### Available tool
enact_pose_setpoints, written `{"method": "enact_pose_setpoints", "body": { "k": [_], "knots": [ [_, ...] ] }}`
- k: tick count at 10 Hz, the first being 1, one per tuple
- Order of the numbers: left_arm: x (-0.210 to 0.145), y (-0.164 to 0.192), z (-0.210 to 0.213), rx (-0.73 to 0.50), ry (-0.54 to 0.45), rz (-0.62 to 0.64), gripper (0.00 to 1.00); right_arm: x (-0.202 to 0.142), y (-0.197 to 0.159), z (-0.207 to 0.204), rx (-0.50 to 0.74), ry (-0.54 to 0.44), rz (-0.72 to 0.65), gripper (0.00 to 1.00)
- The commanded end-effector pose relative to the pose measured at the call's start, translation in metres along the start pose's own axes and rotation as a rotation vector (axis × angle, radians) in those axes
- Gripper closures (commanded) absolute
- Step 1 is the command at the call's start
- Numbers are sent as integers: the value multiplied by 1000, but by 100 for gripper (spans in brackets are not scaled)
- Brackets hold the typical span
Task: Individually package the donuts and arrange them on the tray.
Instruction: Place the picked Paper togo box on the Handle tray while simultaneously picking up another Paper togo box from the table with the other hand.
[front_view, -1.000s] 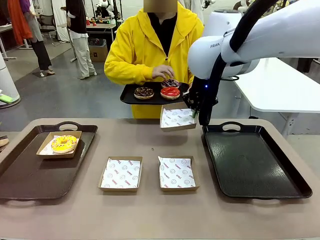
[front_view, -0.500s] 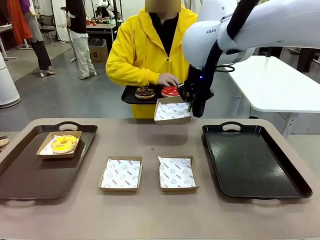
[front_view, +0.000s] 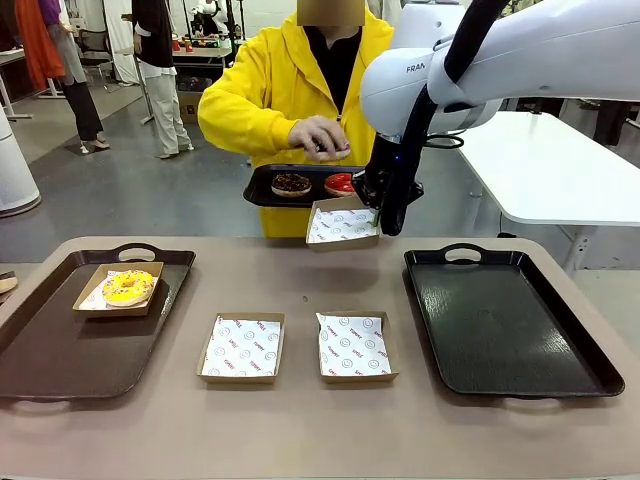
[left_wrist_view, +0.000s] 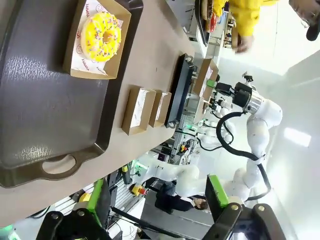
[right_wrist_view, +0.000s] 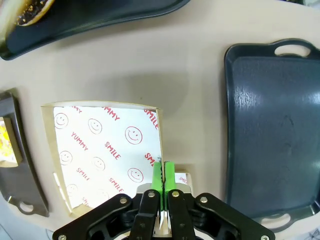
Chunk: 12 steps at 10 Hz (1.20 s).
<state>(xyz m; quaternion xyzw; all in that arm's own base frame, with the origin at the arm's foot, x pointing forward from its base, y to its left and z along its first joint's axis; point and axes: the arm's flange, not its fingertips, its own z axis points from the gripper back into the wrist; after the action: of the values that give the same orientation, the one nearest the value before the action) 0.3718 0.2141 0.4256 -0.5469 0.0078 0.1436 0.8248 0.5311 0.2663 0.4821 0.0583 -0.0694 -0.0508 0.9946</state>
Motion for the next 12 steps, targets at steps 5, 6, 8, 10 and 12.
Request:
{"method": "enact_pose_setpoints", "body": {
  "k": [5, 6, 8, 10, 12],
  "knots": [
    [-11, -6, -2, 4, -18, -25, 0, -3, -1, 3, 1, -7, 0, 100],
    [-11, -6, -2, 4, -18, -25, 0, -3, -1, 3, 1, -7, 0, 100],
    [-11, -6, -2, 4, -18, -25, 0, -3, -1, 3, 1, -7, 0, 100],
    [-11, -6, -2, 4, -18, -25, 0, -3, -1, 3, 1, -7, 0, 100],
    [-11, -6, -2, 4, -18, -25, 0, -3, -1, 3, 1, -7, 0, 100]
  ]
}}
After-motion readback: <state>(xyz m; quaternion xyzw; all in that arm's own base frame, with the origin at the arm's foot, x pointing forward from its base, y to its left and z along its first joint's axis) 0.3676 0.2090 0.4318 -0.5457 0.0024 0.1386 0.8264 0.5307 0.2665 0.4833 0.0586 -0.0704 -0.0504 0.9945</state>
